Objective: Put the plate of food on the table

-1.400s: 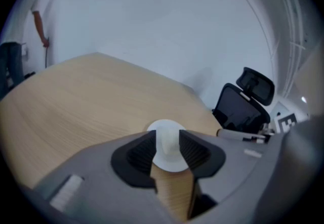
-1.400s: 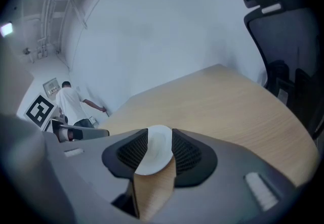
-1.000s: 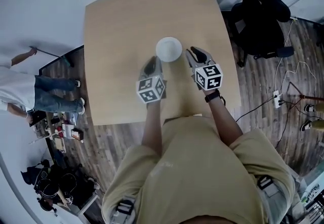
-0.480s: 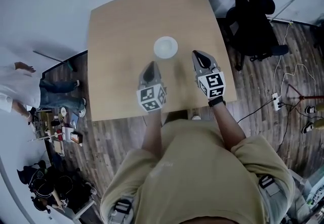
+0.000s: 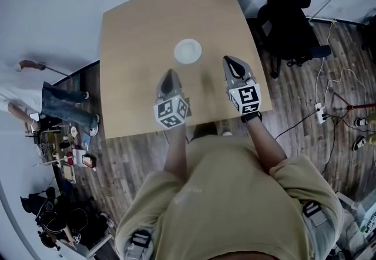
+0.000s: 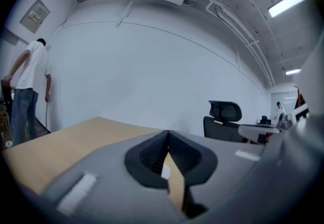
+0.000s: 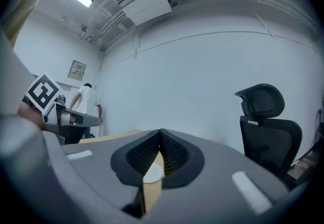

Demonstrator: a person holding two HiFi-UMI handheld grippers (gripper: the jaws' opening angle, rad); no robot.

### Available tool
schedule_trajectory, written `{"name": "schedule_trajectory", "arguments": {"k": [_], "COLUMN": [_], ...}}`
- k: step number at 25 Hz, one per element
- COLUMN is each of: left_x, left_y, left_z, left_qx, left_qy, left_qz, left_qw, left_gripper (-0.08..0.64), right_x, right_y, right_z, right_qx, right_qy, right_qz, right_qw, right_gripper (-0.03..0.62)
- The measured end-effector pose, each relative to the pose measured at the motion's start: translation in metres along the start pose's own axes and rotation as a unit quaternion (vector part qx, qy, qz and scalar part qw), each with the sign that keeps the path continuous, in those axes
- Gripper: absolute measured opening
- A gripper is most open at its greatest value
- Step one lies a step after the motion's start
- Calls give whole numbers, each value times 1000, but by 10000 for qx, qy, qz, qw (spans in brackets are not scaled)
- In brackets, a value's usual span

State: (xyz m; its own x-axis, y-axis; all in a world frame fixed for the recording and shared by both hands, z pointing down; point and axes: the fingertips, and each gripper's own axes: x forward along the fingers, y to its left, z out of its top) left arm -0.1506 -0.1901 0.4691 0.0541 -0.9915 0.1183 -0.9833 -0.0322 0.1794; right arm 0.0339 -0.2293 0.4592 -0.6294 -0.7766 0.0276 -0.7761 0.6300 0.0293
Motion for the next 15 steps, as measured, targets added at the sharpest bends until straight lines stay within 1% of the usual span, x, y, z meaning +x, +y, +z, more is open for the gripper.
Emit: {"name": "schedule_trajectory", "arguments": {"k": [2, 3, 7, 15], "left_x": [2, 3, 15, 48], "left_y": [-1, -2, -2, 11], "left_z": [1, 2, 6, -1], "left_qx": [-252, -308, -253, -130], "left_qy": [-6, -15, 8, 233], "left_qz": [-52, -80, -141, -190], "left_qw": [9997, 9995, 9996, 9995], "left_gripper": [2, 2, 2, 2], "right_x": [1, 2, 11, 45], "right_y": [-2, -2, -6, -15], "right_z": [-2, -3, -9, -14], "right_qx": [30, 47, 85, 139], "right_qy": [38, 65, 156, 277], "right_qz": [28, 39, 34, 3], "right_qw": [10000, 10000, 9998, 9995], "right_gripper": [5, 6, 6, 6]}}
